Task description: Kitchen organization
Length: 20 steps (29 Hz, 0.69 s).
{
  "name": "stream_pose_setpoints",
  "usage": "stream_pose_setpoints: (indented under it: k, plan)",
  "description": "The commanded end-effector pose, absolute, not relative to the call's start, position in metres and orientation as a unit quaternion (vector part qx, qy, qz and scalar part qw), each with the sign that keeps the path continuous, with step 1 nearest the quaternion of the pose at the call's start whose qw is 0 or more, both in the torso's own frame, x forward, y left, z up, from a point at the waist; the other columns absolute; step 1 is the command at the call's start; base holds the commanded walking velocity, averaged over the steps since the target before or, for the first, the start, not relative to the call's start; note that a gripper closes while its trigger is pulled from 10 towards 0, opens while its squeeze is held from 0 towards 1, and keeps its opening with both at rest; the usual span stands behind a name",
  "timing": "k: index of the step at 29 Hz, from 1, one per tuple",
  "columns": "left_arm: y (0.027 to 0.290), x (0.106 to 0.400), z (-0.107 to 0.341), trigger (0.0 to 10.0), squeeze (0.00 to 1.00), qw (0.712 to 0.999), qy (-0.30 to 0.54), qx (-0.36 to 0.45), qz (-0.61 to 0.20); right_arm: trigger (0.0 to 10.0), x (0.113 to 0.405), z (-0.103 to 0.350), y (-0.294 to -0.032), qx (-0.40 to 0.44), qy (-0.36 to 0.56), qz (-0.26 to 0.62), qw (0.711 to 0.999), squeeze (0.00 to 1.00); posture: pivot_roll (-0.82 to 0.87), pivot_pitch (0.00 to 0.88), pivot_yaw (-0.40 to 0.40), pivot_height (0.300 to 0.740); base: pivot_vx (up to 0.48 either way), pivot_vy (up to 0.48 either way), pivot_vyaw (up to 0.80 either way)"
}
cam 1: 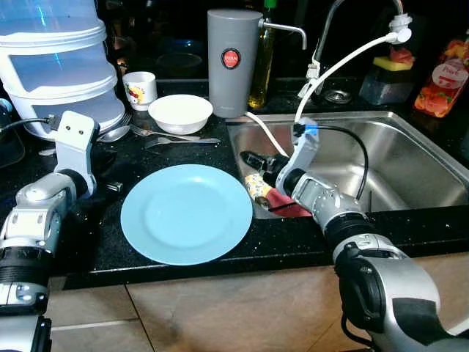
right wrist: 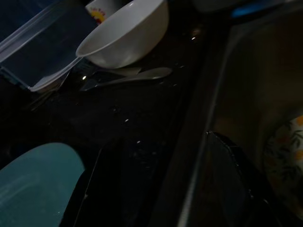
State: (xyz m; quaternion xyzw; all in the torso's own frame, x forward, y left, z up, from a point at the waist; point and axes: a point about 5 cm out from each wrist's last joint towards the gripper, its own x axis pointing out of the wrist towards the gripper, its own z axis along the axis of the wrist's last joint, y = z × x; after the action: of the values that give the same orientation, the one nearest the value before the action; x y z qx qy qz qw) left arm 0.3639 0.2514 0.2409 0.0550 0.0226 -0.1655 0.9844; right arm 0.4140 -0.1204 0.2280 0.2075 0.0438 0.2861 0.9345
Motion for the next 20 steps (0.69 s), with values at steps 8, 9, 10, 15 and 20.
stream_pose_setpoints:
  k: [8,9,10,15,20]
  plan:
    - [0.246,0.356,0.241,10.0,1.00,0.974,0.023,-0.058,-0.218,10.0,0.412,0.242,-0.128,0.211,0.027,0.303,0.929,0.00,0.11,0.074,-0.029,0.740,0.000,0.000,0.00]
    - [0.246,0.356,0.241,10.0,1.00,0.974,0.023,-0.058,-0.218,10.0,0.412,0.242,-0.128,0.211,0.027,0.303,0.929,0.00,0.11,0.074,-0.029,0.740,0.000,0.000,0.00]
    - [0.246,0.355,0.242,10.0,1.00,0.972,0.024,-0.070,-0.225,10.0,0.412,0.243,-0.129,0.212,0.025,0.304,0.928,0.00,0.11,0.071,-0.030,0.740,0.000,0.000,0.00]
    - [0.246,0.348,0.246,10.0,1.00,0.957,0.045,-0.118,-0.261,10.0,0.411,0.245,-0.132,0.214,0.022,0.306,0.928,0.00,0.11,0.071,-0.030,0.740,0.000,0.000,0.00]
    - [0.253,0.347,0.225,10.0,0.91,0.959,0.129,-0.085,-0.237,10.0,0.410,0.245,-0.132,0.214,0.024,0.308,0.927,0.00,0.11,0.068,-0.030,0.740,0.000,0.000,0.00]
